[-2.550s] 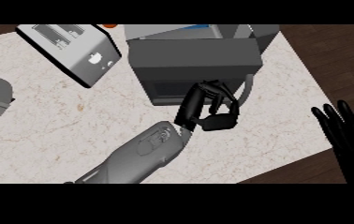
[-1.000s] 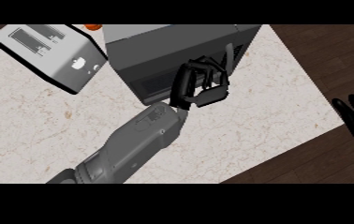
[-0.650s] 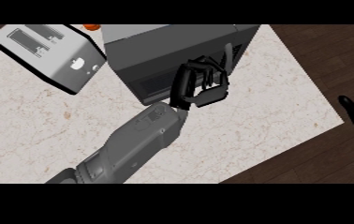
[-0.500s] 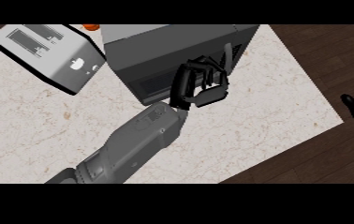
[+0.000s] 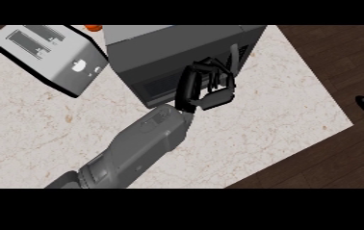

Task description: Pick up the milk, place it into the microwave and close the microwave

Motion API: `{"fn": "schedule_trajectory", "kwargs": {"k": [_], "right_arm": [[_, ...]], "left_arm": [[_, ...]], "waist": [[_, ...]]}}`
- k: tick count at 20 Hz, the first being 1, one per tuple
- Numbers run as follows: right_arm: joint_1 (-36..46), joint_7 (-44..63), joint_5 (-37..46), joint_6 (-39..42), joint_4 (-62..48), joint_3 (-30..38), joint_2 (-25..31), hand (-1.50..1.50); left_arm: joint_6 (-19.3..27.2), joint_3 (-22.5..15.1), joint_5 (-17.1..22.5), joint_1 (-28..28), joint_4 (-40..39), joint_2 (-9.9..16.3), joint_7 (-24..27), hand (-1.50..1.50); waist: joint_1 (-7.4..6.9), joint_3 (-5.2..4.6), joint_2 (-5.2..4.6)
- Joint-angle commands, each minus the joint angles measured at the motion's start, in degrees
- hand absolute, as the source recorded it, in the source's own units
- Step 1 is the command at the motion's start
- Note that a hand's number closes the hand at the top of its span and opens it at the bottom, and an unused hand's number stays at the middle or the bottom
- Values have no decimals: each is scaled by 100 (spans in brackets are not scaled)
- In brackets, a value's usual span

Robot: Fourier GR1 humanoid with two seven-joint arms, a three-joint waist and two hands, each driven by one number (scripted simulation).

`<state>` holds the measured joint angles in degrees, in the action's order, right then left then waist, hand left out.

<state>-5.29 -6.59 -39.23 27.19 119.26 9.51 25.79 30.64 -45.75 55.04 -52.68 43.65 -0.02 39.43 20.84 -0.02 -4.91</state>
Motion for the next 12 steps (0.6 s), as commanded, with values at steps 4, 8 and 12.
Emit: {"fn": "schedule_trajectory", "kwargs": {"k": [4, 8, 12], "right_arm": [[58, 121, -287, 164, 3, -62, 142, -150], [30, 184, -473, 223, 46, -76, 201, -150], [60, 255, -503, 286, -60, -10, 341, -150]], "left_arm": [[-85, 82, 185, -395, -468, 2, -75, 150], [-156, 69, 284, -355, -530, 2, -8, 150], [-134, 48, 382, -432, -513, 2, 36, 150]], "waist": [[37, 2, -90], [38, -1, -80], [38, 6, -105]]}}
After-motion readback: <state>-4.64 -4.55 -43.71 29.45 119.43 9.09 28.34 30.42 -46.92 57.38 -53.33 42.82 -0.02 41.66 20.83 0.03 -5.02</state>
